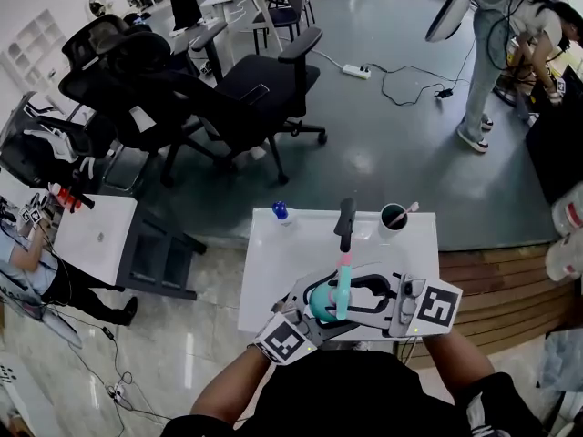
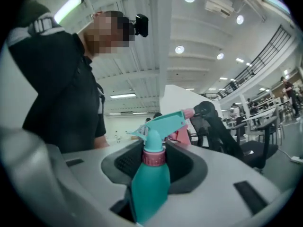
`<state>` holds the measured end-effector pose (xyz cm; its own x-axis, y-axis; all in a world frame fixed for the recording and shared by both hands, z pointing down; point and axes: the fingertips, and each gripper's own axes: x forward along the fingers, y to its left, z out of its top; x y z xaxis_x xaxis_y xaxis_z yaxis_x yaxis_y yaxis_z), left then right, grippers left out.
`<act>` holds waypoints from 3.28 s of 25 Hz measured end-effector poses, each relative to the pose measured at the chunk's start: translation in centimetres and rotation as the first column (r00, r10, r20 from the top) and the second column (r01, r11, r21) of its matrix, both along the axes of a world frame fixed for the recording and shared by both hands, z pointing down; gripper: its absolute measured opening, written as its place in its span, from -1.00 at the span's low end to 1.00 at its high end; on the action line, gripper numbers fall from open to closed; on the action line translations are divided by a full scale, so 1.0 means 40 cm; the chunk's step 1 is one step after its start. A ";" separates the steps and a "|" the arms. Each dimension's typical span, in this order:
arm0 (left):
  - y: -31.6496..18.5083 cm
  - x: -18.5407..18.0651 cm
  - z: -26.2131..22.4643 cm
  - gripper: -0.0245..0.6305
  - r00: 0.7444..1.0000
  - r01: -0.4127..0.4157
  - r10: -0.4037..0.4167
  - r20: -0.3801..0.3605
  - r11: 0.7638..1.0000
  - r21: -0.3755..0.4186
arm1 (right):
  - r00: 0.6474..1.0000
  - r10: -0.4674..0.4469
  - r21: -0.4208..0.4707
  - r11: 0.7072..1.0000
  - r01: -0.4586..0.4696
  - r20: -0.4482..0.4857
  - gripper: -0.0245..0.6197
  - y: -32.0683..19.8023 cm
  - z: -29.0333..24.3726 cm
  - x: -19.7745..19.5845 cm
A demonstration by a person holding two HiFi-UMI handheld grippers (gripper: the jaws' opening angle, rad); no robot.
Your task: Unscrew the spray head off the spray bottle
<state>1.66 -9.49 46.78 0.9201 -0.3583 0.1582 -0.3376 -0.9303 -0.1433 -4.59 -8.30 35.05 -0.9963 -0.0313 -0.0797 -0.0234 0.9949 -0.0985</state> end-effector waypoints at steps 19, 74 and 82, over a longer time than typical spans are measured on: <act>-0.174 -0.130 0.067 0.51 0.839 0.538 -0.536 0.089 0.843 -0.002 | 0.947 0.318 -0.099 0.942 -0.320 -0.032 -0.09 -0.121 0.058 0.059; -0.151 -0.074 0.059 0.51 0.913 0.402 -0.399 0.088 0.916 -0.016 | 0.946 0.324 -0.090 0.942 -0.323 -0.002 -0.37 -0.097 0.049 0.067; -0.174 -0.104 0.133 0.51 0.825 0.548 -0.540 0.168 0.836 -0.003 | 0.875 0.479 -0.140 0.864 -0.484 -0.068 -0.39 -0.150 0.092 0.045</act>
<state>-2.52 -16.45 52.09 0.5405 -0.7815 0.3117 -0.7683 -0.6094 -0.1956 -2.78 -14.30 38.74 -0.8562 -0.5166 -0.0066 -0.5008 0.8330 -0.2350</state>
